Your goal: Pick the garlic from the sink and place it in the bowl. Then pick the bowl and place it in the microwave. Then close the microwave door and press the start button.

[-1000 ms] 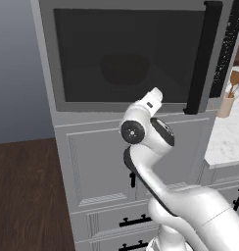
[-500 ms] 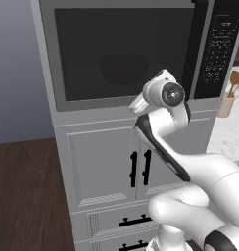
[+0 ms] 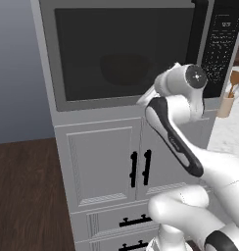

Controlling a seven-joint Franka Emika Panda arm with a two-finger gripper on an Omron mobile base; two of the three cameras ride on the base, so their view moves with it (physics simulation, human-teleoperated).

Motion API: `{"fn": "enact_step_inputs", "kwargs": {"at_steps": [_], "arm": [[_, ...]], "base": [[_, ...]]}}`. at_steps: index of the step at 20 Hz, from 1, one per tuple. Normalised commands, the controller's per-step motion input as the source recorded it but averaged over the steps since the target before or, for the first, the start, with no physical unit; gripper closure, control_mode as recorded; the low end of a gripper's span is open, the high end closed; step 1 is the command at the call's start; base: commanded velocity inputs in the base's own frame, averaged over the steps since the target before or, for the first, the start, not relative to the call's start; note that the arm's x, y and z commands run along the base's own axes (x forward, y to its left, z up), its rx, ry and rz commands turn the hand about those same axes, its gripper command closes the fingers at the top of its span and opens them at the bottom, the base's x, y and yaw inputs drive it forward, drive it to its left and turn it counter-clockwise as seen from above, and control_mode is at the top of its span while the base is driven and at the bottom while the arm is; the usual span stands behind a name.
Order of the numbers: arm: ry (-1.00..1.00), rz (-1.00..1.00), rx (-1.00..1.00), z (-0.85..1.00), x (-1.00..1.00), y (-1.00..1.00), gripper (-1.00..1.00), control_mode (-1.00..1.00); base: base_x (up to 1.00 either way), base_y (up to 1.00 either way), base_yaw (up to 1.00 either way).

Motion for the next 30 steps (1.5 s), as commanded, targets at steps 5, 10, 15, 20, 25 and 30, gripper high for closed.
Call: {"fn": "enact_step_inputs", "kwargs": {"at_steps": [5,10,15,20,25,30], "arm": [[-0.04,0.0,0.17,0.0,-1.0,-0.66,-1.0,-1.0],[-0.03,0.03,0.19,0.05,-0.92,-0.97,-1.0,-1.0],[-0.02,0.1,0.16,0.0,-0.26,-0.93,-1.0,-1.0],[-0.11,0.02,0.04,0.01,-0.07,-0.5,-1.0,-1.0],[-0.13,0.12,0.0,0.01,0.26,-0.65,-1.0,-1.0],[-0.04,0.17,0.0,0.0,0.5,-0.54,-1.0,-1.0]], "base": [[0.0,0.0,0.0],[0.0,0.0,0.0],[0.0,0.0,0.0],[0.0,0.0,0.0],[0.0,0.0,0.0],[0.0,0.0,0.0]]}}
